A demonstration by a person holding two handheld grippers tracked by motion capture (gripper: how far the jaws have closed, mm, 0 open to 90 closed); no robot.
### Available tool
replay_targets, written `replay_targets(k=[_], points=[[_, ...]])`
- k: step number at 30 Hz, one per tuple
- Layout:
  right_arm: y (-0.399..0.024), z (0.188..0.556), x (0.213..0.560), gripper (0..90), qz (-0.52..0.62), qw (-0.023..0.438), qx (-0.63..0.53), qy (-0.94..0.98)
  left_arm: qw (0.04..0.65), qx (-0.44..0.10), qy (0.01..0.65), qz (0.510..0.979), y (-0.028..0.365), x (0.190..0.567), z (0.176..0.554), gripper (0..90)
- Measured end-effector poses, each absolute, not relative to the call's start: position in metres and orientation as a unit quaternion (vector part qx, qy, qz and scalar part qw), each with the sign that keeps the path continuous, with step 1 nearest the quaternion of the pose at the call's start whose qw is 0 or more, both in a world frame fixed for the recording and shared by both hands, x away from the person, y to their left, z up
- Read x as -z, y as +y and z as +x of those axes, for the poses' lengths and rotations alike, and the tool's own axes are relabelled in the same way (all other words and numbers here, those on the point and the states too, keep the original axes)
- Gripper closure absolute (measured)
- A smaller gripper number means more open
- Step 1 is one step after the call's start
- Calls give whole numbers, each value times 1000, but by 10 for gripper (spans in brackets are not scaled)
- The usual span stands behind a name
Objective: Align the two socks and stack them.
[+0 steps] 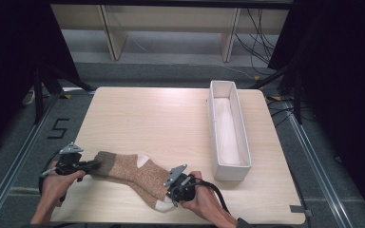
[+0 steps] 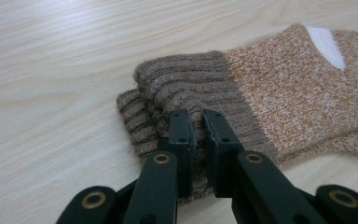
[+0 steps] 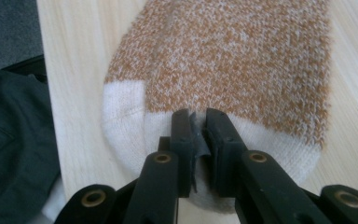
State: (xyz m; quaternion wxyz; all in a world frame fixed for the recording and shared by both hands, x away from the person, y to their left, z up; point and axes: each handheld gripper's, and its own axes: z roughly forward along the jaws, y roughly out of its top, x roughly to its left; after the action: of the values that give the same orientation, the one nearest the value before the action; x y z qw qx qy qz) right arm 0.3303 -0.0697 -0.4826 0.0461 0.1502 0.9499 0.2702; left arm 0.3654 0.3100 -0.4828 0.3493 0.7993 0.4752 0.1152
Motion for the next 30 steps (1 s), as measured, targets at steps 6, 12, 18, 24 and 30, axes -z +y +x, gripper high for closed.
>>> replay_targets(k=[6,12,18,24,30], points=[[-89,336,480,825,178,55,-256,948,353,-102,459,809,297,483,354,818],[-102,341,479,826,193,57,-252,947,369,-108,453,805,290,483,339,819],[-108,340,475,787,204,57,-272,939,375,-121,453,800,290,479,337,811],[-126,337,449,748,225,111,-299,921,383,-133,456,792,295,473,337,813],[-130,339,451,679,235,112,-286,922,372,-125,458,798,295,479,338,811]])
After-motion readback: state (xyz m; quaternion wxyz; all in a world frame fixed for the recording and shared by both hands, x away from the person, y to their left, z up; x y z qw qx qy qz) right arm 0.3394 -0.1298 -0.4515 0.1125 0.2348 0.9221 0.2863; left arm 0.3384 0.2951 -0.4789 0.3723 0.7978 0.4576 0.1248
